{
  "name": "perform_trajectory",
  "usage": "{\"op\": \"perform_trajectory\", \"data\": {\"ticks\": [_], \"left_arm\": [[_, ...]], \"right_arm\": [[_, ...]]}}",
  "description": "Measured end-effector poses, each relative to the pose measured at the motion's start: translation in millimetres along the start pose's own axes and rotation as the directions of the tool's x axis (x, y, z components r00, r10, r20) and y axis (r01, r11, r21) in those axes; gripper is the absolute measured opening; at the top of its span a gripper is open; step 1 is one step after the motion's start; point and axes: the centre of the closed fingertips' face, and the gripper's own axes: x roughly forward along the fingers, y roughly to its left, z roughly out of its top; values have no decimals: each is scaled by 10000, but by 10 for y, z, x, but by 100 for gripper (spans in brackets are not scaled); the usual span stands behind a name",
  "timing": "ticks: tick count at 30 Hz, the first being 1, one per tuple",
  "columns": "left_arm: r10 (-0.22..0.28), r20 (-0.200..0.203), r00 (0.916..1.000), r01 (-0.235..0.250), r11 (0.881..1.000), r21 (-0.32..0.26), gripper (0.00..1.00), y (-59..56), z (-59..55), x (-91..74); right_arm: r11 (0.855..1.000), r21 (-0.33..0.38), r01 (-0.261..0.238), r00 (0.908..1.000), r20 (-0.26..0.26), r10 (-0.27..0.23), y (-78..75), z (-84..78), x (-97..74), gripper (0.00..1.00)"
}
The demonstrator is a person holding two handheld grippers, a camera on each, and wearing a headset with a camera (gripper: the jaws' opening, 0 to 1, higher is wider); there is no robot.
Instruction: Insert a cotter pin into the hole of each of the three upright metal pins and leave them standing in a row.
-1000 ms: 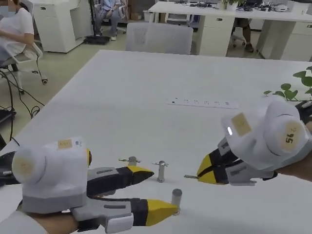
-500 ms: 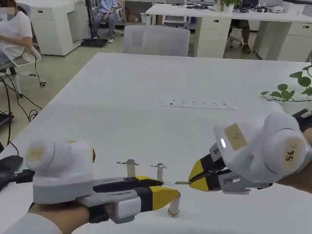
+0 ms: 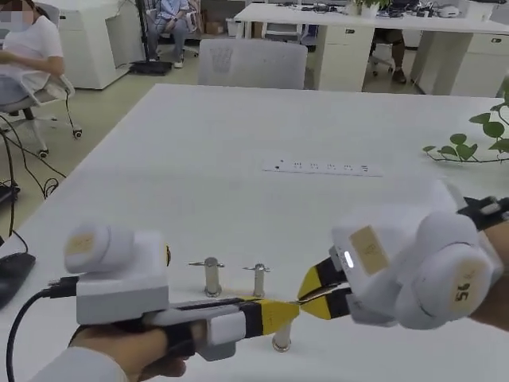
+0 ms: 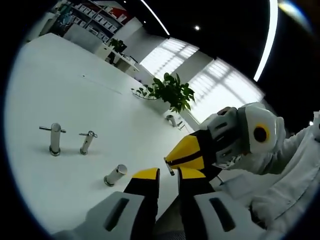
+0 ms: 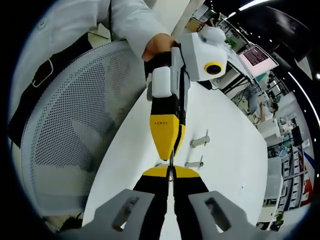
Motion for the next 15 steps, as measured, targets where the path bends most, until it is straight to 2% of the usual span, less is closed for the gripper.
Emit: {"op": "perform_trajectory", "data": {"ticks": [7, 10, 15], "left_arm": [[91, 6, 10000, -91, 9992, -396, 7, 35, -3, 8], [76, -66, 9999, -79, 9987, -506, 1, 35, -18, 12], [25, -38, 10000, -29, 9951, -992, 1, 29, -22, 26]], "right_arm": [[9994, -338, 68, 9999, -145, -73, 9, 17, 20, 3], [9994, -335, 63, 9999, -156, -68, 13, 17, 24, 3], [9982, -579, 136, 9995, -281, -152, 2, 4, 27, 4]]}}
